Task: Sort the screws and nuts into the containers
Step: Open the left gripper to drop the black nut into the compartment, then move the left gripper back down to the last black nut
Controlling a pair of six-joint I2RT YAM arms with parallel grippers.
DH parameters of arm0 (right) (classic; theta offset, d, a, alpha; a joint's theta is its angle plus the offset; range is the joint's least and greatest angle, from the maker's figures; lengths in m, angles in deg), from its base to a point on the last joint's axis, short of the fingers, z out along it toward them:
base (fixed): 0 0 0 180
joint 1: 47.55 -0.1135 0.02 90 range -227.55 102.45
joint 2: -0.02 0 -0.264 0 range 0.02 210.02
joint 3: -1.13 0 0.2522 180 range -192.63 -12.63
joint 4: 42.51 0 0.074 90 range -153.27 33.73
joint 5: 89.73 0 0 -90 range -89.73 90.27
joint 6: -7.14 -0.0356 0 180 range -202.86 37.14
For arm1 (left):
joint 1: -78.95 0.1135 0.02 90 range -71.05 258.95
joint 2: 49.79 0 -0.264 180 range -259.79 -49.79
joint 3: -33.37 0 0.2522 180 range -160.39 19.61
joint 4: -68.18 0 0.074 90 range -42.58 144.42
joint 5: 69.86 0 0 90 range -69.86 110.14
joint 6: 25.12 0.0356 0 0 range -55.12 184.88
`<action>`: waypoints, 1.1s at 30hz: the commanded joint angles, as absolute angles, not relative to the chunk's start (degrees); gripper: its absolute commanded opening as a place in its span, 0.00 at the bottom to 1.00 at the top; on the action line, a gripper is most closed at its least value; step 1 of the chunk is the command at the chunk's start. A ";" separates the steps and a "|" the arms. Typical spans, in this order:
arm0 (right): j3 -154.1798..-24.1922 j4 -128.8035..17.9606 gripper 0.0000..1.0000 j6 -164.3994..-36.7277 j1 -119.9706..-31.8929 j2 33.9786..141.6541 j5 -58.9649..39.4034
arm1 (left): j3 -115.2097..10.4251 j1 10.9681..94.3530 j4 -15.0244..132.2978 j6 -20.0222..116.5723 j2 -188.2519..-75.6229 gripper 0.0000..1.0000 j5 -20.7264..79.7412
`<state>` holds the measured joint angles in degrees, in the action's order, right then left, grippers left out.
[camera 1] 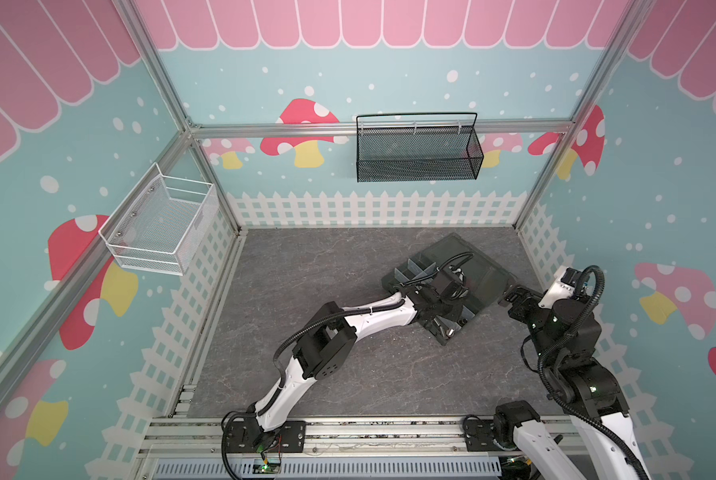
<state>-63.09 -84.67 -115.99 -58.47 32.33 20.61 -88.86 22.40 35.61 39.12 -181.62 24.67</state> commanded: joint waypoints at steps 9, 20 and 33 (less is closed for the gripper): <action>-61.51 -82.77 0.98 -116.98 -58.32 33.27 19.46 | -91.40 21.84 33.64 38.95 -182.62 0.45 26.66; -62.42 -82.79 0.98 -116.17 -58.34 33.32 19.00 | -81.65 21.83 33.80 38.06 -171.47 0.46 19.04; -62.51 -82.05 0.98 -114.93 -58.27 35.38 21.35 | -45.77 26.54 24.35 26.44 -143.94 0.56 10.13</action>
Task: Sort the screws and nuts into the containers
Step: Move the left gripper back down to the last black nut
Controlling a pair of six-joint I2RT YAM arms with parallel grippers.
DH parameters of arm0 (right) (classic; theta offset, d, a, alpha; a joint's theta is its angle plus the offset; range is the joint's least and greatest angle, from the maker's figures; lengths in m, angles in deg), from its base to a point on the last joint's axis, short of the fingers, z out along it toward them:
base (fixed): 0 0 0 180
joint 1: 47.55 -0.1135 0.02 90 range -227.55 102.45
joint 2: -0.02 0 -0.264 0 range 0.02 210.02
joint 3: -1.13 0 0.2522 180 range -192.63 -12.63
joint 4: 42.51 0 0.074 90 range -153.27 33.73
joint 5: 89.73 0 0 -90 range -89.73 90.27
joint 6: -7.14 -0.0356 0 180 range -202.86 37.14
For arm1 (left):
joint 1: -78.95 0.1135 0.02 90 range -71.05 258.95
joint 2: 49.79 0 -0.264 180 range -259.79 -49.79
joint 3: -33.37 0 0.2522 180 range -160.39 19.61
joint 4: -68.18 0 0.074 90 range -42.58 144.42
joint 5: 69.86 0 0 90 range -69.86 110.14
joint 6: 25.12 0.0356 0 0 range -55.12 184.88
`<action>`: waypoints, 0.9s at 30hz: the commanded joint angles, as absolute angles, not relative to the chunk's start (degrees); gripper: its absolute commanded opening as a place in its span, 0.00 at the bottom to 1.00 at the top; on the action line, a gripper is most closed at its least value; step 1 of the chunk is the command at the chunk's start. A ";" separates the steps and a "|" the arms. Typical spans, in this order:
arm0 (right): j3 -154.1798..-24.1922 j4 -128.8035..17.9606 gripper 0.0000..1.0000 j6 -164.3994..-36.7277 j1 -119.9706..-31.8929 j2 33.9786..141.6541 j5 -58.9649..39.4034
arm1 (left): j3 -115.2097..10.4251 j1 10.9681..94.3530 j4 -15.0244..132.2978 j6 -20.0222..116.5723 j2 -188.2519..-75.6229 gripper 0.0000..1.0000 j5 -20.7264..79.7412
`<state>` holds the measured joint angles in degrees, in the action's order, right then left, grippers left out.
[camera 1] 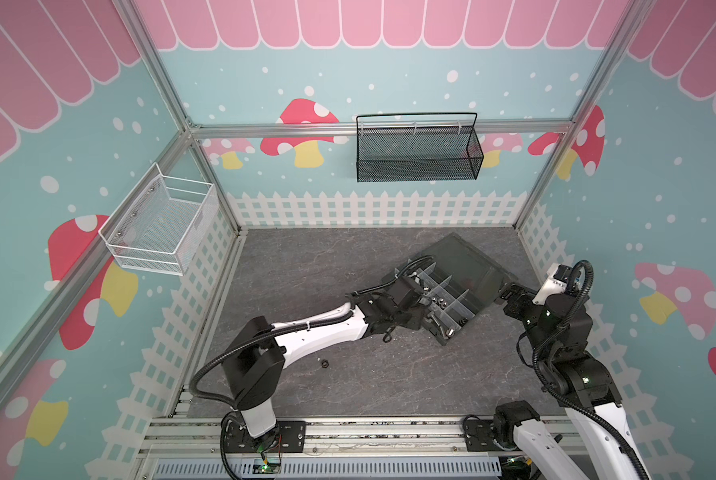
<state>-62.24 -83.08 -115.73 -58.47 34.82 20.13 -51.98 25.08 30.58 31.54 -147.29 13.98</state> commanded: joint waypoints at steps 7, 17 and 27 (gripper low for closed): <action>-60.57 -80.67 0.98 -115.59 -58.31 37.32 20.51 | -34.70 27.26 9.44 17.22 -130.40 0.69 4.31; -58.22 -79.28 0.97 -116.81 -58.28 37.02 19.55 | -24.10 33.63 1.77 13.46 -119.64 0.66 8.60; -57.87 -79.00 0.98 -117.37 -58.33 37.63 19.77 | -21.50 38.22 4.75 16.70 -122.17 0.55 10.41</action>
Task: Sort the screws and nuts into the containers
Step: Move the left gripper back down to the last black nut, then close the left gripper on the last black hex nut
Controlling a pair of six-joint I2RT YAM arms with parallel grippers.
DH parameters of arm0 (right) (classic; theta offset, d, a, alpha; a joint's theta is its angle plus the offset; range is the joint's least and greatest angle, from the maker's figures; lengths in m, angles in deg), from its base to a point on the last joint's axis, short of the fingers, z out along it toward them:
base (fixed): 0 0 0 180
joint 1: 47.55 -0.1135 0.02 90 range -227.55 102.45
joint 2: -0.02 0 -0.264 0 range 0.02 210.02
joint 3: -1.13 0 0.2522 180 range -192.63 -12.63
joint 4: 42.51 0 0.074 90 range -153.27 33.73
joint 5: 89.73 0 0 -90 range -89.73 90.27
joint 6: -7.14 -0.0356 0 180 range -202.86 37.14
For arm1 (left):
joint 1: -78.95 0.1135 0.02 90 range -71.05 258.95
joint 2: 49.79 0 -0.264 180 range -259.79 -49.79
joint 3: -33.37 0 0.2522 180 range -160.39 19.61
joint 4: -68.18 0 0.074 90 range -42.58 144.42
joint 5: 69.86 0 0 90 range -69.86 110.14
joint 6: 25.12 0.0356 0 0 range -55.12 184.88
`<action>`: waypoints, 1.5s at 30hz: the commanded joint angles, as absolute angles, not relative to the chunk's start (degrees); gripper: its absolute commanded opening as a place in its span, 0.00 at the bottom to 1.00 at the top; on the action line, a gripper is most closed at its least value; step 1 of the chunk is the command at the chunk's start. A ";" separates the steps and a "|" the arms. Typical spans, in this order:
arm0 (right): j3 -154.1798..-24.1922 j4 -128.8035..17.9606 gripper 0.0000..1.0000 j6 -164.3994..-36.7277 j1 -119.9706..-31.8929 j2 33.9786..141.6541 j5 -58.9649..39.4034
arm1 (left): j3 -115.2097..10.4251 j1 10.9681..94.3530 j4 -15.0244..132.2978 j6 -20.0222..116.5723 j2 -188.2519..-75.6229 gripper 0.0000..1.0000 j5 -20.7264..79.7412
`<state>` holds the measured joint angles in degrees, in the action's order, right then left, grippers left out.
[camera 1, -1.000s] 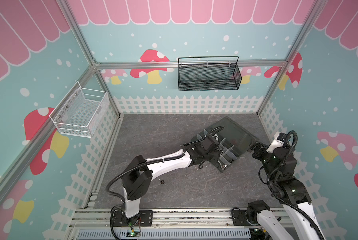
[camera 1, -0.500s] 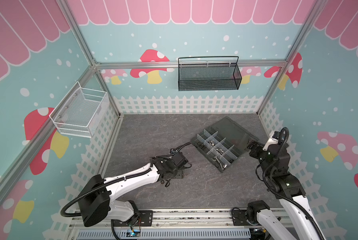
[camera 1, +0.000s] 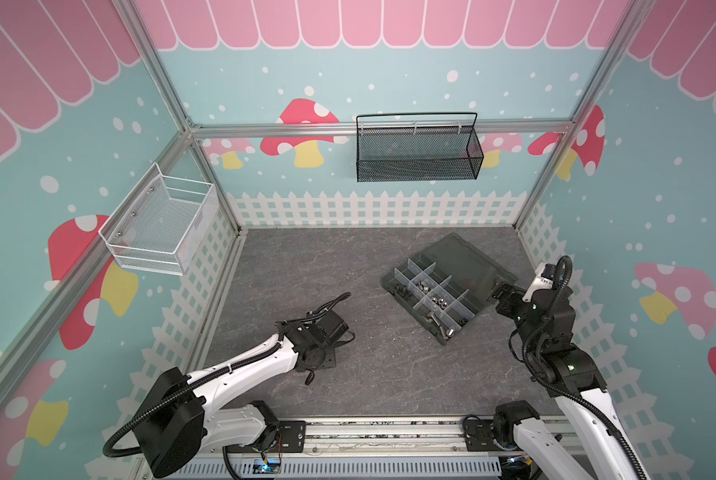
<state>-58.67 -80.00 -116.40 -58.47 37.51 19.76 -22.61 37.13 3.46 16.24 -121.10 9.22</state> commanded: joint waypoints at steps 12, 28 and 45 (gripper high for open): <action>-57.77 -79.09 0.98 -117.29 -58.32 38.25 20.36 | -20.22 40.23 11.41 17.34 -127.07 0.50 14.71; -57.55 -78.69 0.98 -117.24 -58.34 39.76 19.51 | -19.11 40.35 13.72 15.83 -131.07 0.40 16.05; -57.08 -78.34 0.98 -118.07 -58.33 40.01 18.84 | -18.19 40.33 14.28 15.75 -131.62 0.28 16.10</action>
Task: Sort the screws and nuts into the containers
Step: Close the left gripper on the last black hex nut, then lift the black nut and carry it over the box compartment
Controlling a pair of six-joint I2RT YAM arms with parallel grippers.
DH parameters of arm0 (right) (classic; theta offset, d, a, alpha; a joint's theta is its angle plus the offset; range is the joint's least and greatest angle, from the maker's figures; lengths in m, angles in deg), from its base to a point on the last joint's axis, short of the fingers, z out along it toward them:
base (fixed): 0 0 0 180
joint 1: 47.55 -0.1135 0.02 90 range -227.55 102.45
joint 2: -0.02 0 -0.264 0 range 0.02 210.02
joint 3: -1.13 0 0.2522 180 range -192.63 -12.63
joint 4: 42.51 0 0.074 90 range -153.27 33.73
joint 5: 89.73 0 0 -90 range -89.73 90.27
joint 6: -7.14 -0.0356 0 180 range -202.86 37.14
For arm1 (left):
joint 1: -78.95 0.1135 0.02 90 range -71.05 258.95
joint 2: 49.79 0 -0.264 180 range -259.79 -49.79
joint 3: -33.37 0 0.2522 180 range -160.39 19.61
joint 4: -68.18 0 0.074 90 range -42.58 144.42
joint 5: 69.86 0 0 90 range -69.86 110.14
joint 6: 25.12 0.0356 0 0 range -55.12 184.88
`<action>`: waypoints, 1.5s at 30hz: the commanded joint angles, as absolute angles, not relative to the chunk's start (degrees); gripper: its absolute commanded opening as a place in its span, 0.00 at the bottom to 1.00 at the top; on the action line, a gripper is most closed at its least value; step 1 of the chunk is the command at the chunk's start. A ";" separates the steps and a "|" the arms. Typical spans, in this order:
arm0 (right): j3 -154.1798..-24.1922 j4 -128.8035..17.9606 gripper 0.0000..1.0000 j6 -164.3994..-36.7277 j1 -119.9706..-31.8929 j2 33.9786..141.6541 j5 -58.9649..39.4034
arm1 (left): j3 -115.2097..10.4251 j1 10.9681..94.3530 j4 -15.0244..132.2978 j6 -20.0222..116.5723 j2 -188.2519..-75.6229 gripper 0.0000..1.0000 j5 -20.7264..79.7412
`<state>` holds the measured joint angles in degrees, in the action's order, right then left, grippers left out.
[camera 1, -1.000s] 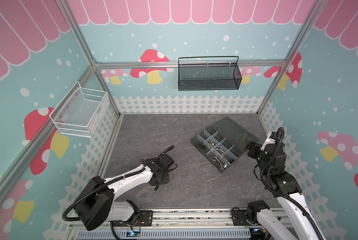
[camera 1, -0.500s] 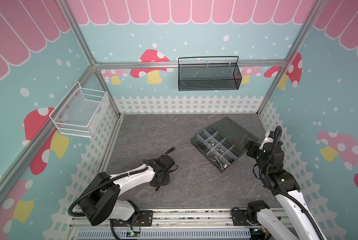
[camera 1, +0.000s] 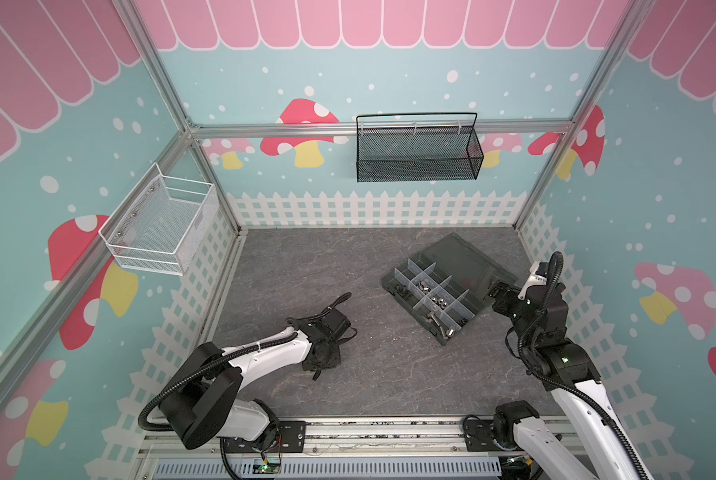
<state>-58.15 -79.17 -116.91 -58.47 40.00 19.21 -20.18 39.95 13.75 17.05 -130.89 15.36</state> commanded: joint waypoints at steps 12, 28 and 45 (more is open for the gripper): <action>-57.04 -78.50 0.98 -118.46 -58.29 39.04 19.08 | -18.06 40.25 12.67 16.44 -129.85 0.15 15.30; -58.53 -78.53 0.97 -119.55 -58.33 39.65 16.31 | -29.36 38.37 20.55 26.17 -133.03 0.13 10.37; -62.45 -76.53 0.98 -119.78 -58.30 40.22 9.60 | -61.02 29.70 36.03 30.51 -159.49 0.12 21.05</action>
